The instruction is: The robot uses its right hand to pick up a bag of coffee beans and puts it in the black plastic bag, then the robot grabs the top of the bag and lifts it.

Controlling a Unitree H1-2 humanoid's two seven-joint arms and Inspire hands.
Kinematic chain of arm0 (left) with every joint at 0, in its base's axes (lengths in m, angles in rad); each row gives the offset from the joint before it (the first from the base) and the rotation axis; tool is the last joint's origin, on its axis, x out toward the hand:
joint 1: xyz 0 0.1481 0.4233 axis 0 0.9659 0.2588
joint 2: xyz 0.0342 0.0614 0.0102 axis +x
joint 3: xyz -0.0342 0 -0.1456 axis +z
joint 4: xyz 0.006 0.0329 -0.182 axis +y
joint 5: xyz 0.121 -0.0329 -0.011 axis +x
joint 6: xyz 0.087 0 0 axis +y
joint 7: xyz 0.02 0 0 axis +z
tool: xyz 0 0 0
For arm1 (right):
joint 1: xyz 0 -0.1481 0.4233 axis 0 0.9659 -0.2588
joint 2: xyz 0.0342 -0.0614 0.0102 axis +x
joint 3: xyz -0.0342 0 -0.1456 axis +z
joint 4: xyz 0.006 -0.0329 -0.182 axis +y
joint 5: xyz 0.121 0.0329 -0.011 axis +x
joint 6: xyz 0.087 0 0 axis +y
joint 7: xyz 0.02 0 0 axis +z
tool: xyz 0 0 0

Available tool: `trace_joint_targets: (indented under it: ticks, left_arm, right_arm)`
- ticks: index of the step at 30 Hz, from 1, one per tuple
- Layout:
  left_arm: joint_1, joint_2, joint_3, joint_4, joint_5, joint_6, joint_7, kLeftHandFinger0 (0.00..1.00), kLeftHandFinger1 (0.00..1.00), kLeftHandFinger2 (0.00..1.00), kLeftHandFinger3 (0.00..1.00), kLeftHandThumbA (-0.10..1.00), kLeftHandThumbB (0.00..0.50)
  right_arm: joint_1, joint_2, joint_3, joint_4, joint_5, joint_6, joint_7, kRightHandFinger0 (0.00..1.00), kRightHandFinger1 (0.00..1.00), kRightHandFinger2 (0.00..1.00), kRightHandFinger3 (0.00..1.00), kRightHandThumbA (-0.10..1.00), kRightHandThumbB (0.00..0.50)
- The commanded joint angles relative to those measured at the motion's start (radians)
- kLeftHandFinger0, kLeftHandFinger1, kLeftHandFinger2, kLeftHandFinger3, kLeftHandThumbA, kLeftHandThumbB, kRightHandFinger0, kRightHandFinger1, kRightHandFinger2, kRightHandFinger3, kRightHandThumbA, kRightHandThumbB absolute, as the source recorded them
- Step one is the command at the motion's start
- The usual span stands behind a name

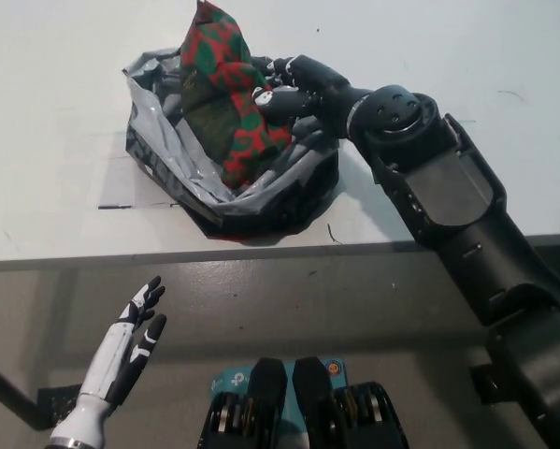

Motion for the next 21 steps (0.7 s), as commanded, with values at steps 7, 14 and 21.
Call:
trace_joint_targets:
  ticks: [7,14,21]
  left_arm:
    - [-0.022,0.015,0.001,-0.021,-0.016,-0.012,-0.014,1.0,1.0,1.0,1.0,1.0,0.209]
    - [-0.029,0.019,-0.004,-0.019,-0.006,-0.026,-0.018,0.99,1.0,1.0,1.0,1.0,0.183]
    - [-0.028,0.023,-0.003,-0.015,-0.003,-0.035,-0.017,0.99,1.0,1.0,1.0,1.0,0.185]
  right_arm:
    - [-0.065,-0.08,0.157,-0.109,-0.166,-0.107,0.137,1.0,1.0,1.0,1.0,0.69,0.5]
    - [-0.052,-0.08,0.145,-0.107,-0.179,-0.118,0.128,1.0,1.0,1.0,1.0,0.86,0.5]
    - [-0.049,-0.094,0.144,-0.135,-0.242,-0.129,0.087,1.0,1.0,1.0,1.0,0.99,0.478]
